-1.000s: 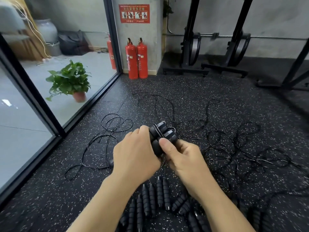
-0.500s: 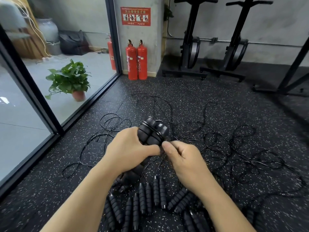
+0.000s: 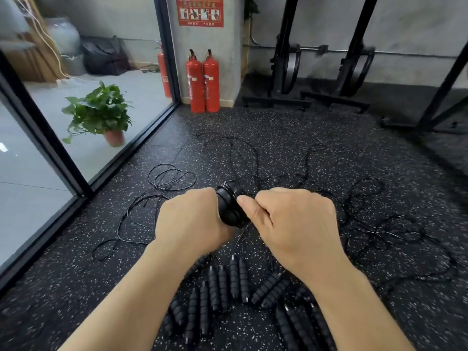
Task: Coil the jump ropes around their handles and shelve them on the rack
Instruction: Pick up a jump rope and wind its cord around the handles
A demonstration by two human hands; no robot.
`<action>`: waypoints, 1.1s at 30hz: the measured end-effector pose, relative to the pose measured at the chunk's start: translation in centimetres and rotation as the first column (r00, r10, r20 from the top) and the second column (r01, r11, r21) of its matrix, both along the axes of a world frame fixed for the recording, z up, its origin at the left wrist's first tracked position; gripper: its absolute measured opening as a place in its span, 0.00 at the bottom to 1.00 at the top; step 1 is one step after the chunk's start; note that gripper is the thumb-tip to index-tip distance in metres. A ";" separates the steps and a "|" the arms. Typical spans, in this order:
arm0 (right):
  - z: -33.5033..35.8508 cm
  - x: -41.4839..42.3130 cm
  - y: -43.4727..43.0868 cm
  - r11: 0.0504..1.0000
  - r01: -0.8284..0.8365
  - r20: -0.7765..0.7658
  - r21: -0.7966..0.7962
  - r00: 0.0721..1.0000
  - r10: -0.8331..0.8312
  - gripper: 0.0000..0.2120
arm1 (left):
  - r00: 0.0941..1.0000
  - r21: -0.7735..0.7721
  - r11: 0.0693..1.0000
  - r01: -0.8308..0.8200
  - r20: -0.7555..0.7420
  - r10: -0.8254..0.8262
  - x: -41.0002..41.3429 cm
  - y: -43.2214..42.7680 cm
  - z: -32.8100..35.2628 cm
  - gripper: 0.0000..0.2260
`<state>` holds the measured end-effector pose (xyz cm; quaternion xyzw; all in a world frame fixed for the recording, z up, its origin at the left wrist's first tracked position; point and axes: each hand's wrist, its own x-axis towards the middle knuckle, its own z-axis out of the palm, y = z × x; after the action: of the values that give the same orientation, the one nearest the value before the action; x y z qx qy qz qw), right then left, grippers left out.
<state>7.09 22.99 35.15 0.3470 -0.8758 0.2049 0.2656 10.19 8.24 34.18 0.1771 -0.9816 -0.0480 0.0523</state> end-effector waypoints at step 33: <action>-5.3 -3.3 -0.6 0.745 0.217 0.771 -0.631 0.287 0.569 0.14 | 0.974 0.667 0.712 0.219 -0.108 -0.199 -0.6 -0.1 0.2 0.15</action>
<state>3.82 22.39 29.87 0.1494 -0.6826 0.6785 -0.2265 9.62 8.19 34.40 0.0710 -0.9100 -0.4084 -0.0076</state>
